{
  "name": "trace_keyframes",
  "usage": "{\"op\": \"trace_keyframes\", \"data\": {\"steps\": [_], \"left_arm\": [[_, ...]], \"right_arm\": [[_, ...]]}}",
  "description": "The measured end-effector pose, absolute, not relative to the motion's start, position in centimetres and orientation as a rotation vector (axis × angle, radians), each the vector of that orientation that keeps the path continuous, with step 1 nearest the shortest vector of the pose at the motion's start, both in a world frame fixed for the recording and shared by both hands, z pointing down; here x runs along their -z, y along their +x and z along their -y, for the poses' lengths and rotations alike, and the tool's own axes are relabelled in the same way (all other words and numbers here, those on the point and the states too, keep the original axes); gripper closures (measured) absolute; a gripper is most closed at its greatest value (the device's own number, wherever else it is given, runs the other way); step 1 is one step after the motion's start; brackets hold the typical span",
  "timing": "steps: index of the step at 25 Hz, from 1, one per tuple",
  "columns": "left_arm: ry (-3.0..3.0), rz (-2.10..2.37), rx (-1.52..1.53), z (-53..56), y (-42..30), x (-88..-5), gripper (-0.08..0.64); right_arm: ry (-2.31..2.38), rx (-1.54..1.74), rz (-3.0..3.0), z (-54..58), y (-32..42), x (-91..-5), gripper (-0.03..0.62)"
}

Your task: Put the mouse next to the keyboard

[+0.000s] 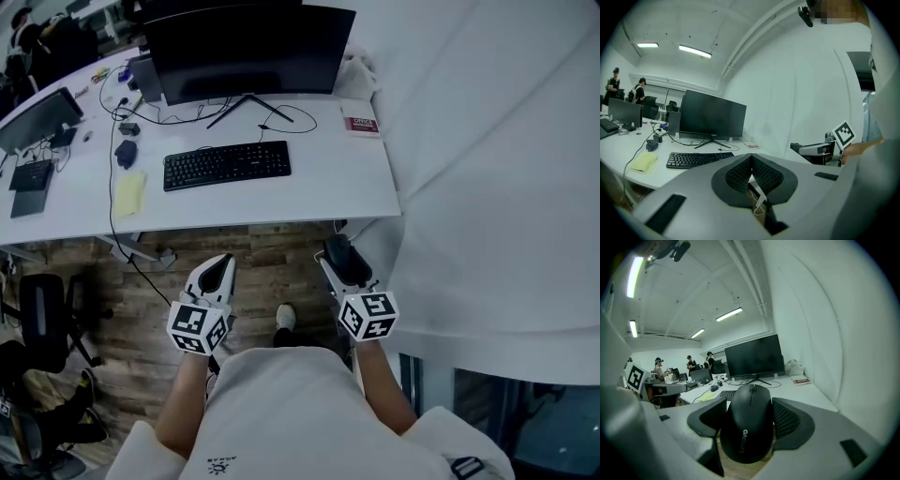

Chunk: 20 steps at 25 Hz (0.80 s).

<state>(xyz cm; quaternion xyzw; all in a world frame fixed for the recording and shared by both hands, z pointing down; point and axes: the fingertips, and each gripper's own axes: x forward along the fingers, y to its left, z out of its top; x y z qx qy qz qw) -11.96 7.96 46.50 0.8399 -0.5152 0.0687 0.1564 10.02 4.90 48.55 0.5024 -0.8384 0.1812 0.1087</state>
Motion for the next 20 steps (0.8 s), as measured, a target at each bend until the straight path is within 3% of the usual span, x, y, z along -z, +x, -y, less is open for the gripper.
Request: {"op": "trace_keyframes", "data": {"steps": [20], "left_arm": [[2.384,1.514,-0.209,0.2,-7.3,-46.8,0.549]], "right_arm": [[1.404,-0.561,2.509,3.3,13.5,-50.2,0.284]]}}
